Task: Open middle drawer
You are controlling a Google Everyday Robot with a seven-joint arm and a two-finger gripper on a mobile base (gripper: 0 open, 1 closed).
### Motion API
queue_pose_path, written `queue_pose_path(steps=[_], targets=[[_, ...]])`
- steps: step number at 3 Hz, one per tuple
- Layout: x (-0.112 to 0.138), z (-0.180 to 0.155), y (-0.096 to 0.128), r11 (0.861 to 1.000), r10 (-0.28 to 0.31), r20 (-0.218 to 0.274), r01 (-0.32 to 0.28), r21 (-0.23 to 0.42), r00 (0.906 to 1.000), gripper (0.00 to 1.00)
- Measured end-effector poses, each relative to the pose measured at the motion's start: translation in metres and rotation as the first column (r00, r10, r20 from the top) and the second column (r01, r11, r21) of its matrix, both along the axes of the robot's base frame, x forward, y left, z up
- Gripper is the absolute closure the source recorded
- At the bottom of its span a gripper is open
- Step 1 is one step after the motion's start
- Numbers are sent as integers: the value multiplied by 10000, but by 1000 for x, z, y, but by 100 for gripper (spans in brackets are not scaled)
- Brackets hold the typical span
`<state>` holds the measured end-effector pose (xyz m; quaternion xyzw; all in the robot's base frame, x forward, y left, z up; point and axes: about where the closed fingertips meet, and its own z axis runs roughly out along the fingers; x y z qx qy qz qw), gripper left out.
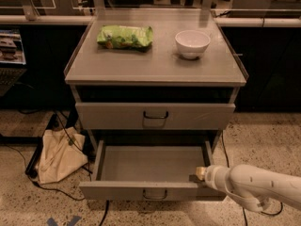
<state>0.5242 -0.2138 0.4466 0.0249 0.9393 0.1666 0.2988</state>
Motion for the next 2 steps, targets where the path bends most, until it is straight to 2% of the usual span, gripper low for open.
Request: queue_pose_path(steps=[1,2], targets=[[-6,45,-4,9999,2,1445,22,-161,9895,100],[-11,64,0,9996,-207,1841,170,218,9827,81]])
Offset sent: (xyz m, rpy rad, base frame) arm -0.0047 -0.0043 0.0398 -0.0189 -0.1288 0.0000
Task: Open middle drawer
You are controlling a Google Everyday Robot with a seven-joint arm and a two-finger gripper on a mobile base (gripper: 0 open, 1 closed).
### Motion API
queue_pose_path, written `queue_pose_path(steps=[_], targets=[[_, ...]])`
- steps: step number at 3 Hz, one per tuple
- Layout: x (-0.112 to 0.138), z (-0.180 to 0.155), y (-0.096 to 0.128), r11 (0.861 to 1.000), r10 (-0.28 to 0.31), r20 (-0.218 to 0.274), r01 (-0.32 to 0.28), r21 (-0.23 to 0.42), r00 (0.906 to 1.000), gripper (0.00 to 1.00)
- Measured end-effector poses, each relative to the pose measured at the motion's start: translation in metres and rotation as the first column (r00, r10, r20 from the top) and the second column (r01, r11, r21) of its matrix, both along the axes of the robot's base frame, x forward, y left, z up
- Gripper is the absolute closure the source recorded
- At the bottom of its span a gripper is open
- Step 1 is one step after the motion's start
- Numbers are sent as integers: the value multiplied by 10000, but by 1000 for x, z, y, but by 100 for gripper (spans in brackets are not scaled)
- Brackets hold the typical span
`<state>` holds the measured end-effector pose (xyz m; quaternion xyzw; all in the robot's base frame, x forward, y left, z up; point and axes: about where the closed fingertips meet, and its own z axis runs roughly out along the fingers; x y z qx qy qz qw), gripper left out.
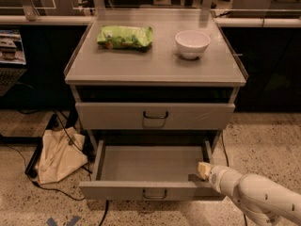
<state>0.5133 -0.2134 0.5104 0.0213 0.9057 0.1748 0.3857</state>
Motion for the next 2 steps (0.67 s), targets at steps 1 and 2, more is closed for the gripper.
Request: queue_pose_path(steps=[1,2], targets=[[0,0,0,10000,-3,-3,3,2,10000,58],[0,0,0,10000,-2,-3,2,2,10000,35]])
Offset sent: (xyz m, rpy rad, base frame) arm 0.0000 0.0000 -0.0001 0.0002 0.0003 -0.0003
